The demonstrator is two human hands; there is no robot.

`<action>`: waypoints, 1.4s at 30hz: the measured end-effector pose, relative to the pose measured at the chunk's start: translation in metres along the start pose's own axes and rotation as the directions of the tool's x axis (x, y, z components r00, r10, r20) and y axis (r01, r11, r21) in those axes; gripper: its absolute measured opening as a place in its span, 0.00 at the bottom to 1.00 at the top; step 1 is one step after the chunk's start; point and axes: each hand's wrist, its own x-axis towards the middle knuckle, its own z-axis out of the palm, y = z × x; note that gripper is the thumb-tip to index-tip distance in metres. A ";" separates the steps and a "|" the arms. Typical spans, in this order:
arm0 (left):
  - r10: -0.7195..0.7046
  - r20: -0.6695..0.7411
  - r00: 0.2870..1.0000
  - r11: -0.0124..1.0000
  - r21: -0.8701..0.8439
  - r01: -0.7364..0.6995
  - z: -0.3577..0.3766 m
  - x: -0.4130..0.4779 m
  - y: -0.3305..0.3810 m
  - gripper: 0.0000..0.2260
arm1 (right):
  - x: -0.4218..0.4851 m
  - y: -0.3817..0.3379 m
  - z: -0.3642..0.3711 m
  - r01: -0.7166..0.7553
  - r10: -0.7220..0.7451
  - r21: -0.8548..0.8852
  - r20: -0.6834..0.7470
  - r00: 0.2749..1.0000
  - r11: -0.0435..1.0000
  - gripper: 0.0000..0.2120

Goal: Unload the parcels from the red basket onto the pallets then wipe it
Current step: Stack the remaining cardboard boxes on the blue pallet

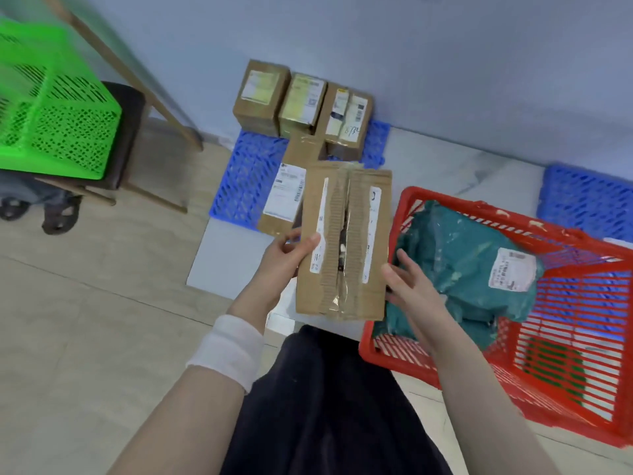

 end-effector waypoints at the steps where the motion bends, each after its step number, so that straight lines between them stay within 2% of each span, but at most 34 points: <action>1: -0.004 -0.036 0.999 1.000 -0.015 0.003 -0.010 0.004 0.000 0.17 | 0.006 0.002 0.010 -0.011 0.011 -0.001 0.031 0.999 1.000 0.43; 4: -0.031 -0.100 0.995 0.999 -0.033 0.027 -0.038 0.022 -0.002 0.19 | 0.034 0.003 0.040 -0.024 0.024 0.012 0.045 0.999 1.000 0.37; 9: -0.079 -0.208 0.975 0.993 -0.104 0.058 -0.093 0.041 0.003 0.24 | 0.072 -0.006 0.104 -0.100 0.095 0.083 0.063 0.994 0.992 0.35; 13: -0.058 -0.157 0.986 0.994 -0.103 0.042 -0.145 0.065 0.023 0.21 | 0.100 -0.018 0.160 -0.105 0.110 0.151 -0.025 0.994 0.983 0.33; 16: -0.060 -0.126 0.990 0.996 -0.080 0.050 -0.186 0.102 0.040 0.19 | 0.125 -0.022 0.206 -0.079 0.108 0.208 -0.133 0.985 0.975 0.25; 22: -0.047 -0.064 0.997 0.995 0.085 0.053 -0.217 0.192 0.067 0.12 | 0.188 -0.031 0.266 -0.084 0.125 0.163 -0.263 0.957 0.983 0.14; 28: -0.040 -0.034 0.999 0.981 0.191 0.046 -0.224 0.269 0.056 0.17 | 0.262 -0.027 0.287 -0.147 0.122 -0.055 -0.325 0.938 0.988 0.16; 33: -0.013 -0.025 1.000 0.967 0.255 0.019 -0.221 0.296 0.034 0.16 | 0.296 -0.016 0.289 -0.206 0.152 -0.112 -0.372 0.916 0.972 0.20; 37: 0.015 -0.098 0.995 0.959 0.283 0.013 -0.211 0.301 0.021 0.17 | 0.312 -0.018 0.289 -0.231 0.162 -0.124 -0.412 0.897 0.965 0.23; 42: 0.033 -0.136 0.990 0.938 0.346 0.016 -0.205 0.306 0.020 0.18 | 0.315 -0.018 0.285 -0.231 0.151 -0.192 -0.359 0.921 0.954 0.27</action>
